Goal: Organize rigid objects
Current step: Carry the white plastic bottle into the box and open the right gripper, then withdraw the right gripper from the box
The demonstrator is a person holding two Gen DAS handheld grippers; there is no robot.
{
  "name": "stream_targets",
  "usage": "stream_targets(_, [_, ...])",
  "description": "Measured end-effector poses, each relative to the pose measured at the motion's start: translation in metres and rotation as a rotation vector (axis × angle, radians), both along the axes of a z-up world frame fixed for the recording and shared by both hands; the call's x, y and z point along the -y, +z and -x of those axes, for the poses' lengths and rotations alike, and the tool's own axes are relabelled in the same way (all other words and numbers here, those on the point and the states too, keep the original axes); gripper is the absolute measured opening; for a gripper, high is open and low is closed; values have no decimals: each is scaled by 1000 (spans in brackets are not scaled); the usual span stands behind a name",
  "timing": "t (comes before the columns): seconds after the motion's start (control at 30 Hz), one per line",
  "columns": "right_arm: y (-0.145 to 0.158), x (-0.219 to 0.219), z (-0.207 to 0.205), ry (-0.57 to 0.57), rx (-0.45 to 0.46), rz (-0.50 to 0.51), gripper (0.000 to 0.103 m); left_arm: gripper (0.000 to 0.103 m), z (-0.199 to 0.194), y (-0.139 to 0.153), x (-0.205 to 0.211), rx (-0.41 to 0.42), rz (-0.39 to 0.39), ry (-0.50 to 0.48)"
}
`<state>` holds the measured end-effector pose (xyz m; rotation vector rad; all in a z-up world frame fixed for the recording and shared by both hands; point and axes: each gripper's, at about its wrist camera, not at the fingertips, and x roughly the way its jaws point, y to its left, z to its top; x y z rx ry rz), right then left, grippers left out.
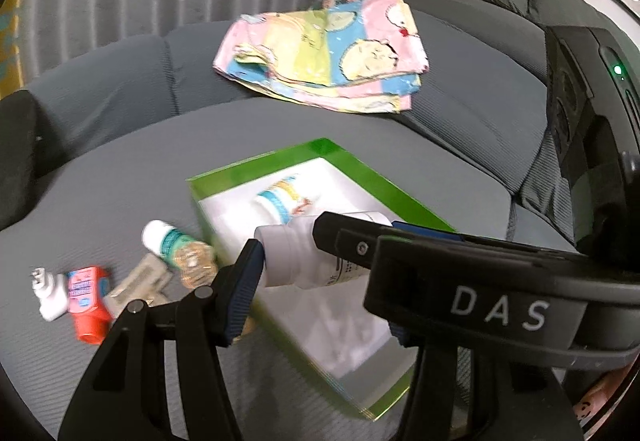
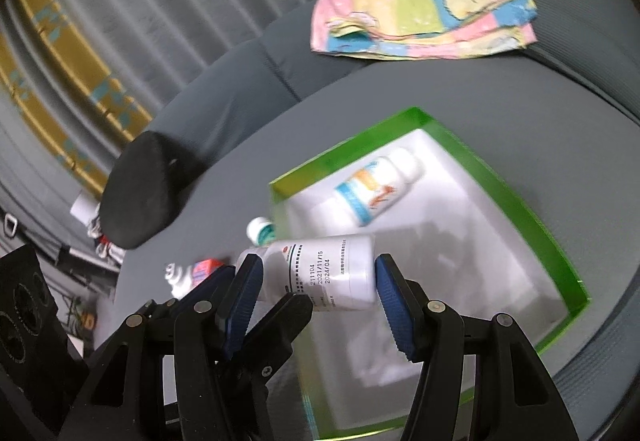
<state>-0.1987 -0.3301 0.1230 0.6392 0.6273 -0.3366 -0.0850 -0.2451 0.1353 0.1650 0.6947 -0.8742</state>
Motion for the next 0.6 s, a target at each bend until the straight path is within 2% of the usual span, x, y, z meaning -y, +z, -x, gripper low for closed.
stream_targets(0.3, [-22, 36, 13, -63, -73, -45, 61, 53, 0, -22, 38, -90, -22, -54])
stream_targets(0.6, [-36, 55, 13, -138, -139, -73, 61, 55, -7, -40, 50, -203, -15, -78])
